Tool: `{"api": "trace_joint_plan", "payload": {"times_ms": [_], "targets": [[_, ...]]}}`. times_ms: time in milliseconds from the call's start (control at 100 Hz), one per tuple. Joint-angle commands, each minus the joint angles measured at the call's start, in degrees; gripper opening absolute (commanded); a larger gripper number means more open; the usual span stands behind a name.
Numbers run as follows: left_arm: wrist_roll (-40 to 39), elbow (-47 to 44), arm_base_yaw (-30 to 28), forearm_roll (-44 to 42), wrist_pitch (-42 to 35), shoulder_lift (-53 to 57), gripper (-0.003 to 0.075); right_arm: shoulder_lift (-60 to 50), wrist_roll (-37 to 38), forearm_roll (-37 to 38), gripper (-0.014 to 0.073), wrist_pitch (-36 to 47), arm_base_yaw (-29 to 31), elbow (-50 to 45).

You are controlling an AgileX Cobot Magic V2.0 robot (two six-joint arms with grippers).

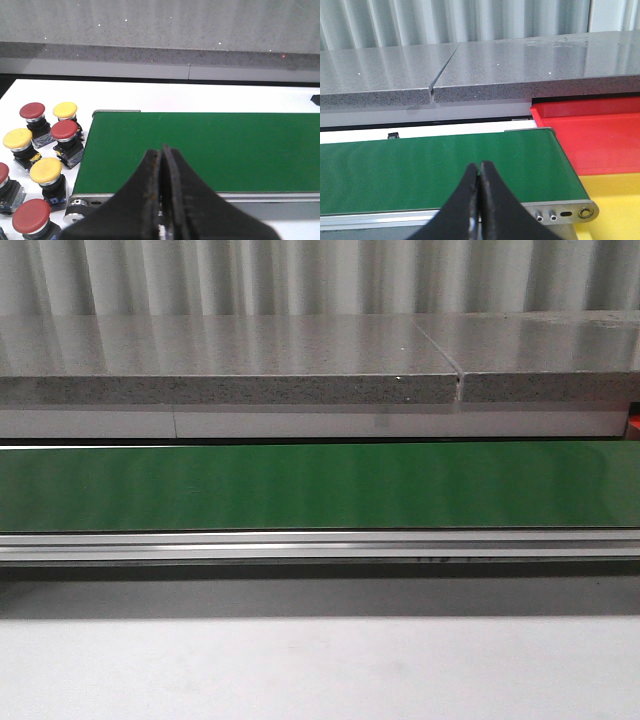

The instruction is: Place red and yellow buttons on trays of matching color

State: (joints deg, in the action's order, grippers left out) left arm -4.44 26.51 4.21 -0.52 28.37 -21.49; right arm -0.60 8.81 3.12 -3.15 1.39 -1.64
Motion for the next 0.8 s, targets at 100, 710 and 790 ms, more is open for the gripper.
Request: {"api": "trace_joint_plan", "payload": {"times_ms": [100,710,790], "targets": [[0.1,5.2,0.0,0.0,-3.6,-8.6,-0.0012,-0.9,-0.1,0.6,-0.0067,4.5,0.0,1.1],[0.1,16.7,-0.1,-4.2,-2.3,-30.5,0.0462,-0.9,-0.1,0.6,-0.0067,4.5,0.0,1.1],[0.1,18.3,-0.4,-6.6,-2.3,-32.9,0.0462,-0.9,-0.1,0.6,-0.0067,4.5,0.0,1.1]]}}
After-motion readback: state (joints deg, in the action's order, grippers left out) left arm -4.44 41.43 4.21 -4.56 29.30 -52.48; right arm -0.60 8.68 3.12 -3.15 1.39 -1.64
